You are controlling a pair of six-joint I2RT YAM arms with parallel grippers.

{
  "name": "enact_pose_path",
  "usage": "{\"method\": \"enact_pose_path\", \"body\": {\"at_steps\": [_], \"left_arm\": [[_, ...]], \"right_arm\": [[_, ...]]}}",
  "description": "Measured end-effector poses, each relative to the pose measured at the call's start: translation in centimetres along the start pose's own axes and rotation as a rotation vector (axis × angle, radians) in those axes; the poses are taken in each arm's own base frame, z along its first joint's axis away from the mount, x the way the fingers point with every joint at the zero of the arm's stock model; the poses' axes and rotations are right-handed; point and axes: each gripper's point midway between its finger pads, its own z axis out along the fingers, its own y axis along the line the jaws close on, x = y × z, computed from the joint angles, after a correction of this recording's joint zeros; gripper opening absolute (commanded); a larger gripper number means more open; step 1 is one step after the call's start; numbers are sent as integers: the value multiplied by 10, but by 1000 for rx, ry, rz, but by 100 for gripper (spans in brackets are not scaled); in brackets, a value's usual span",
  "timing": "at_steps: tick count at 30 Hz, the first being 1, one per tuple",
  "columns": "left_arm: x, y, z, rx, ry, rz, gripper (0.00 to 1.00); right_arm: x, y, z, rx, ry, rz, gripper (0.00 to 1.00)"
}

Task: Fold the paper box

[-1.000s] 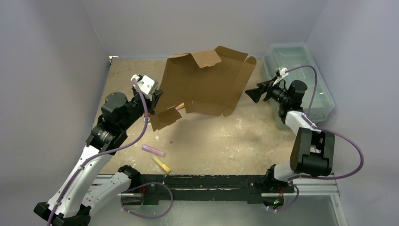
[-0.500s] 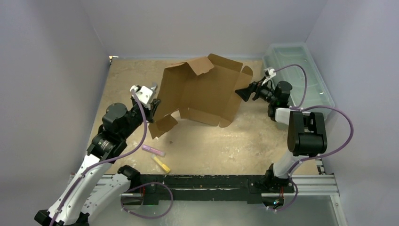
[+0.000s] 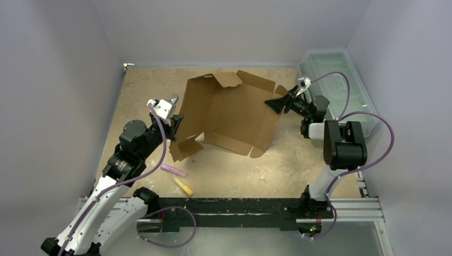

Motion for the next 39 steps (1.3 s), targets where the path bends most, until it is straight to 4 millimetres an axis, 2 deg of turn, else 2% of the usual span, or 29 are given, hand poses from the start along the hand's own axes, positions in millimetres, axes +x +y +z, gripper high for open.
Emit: {"method": "enact_pose_path", "body": {"at_steps": [4,11,17,27,29,34,37,39], "left_arm": [[5,1,2,-13,2,-27,0],[7,6,1,-53,-11,-76,0],[12,8,0,-76,-29,-118,0],[16,8,2,-85,-32,-152,0],[16,8,2,-85,-34,-163,0],[18,8,3,-90,-37,-179,0],[19,7,3,-89,-37,-196,0],[19,6,4,-89,-35,-213,0]], "right_arm": [[2,9,-2,-32,0,15,64],[19,13,-11,-23,43,76,70],[20,12,-17,28,74,84,67],[42,17,-20,37,126,144,41],[44,19,-19,35,135,152,32],[46,20,-19,31,143,159,0],[41,28,-20,14,143,166,0],[28,39,-21,-4,128,142,0]]}}
